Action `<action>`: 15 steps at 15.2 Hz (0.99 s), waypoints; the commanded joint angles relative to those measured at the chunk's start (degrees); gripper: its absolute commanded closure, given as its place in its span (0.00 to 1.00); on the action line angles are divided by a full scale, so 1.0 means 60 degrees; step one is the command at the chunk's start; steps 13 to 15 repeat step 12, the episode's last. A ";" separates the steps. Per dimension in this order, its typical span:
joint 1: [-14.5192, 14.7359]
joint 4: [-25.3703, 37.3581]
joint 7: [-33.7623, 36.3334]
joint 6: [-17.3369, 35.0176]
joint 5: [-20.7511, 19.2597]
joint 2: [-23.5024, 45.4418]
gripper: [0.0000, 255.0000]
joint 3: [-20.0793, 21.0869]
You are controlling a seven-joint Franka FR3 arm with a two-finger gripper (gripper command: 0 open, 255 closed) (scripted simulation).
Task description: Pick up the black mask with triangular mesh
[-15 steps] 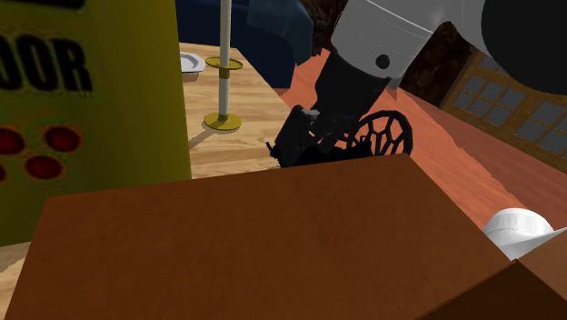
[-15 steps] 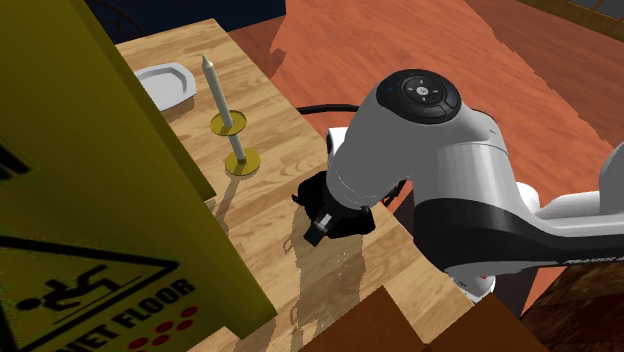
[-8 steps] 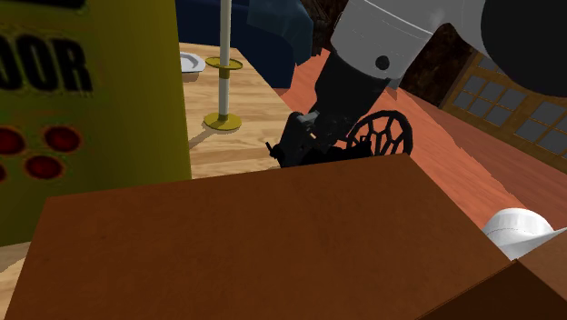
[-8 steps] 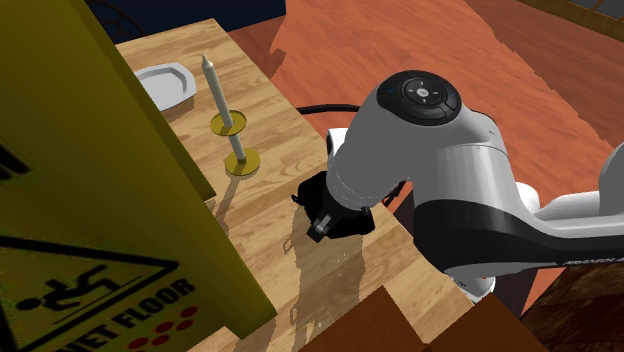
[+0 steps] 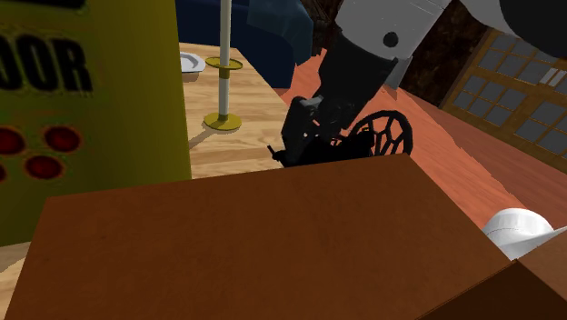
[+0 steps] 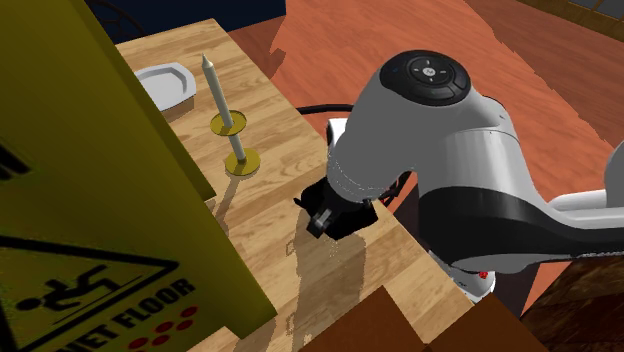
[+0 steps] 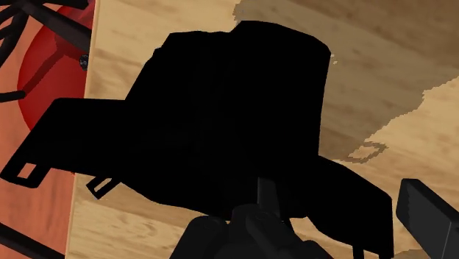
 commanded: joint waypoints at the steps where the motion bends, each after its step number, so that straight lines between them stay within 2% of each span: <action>1: -0.0029 0.0311 0.0017 -0.0248 -0.0044 0.0057 1.00 -0.0023; 10: -0.0189 0.1789 0.0104 -0.1349 -0.0260 0.0458 1.00 -0.0073; 15: -0.0192 0.1815 0.0105 -0.1368 -0.0264 0.0466 1.00 -0.0073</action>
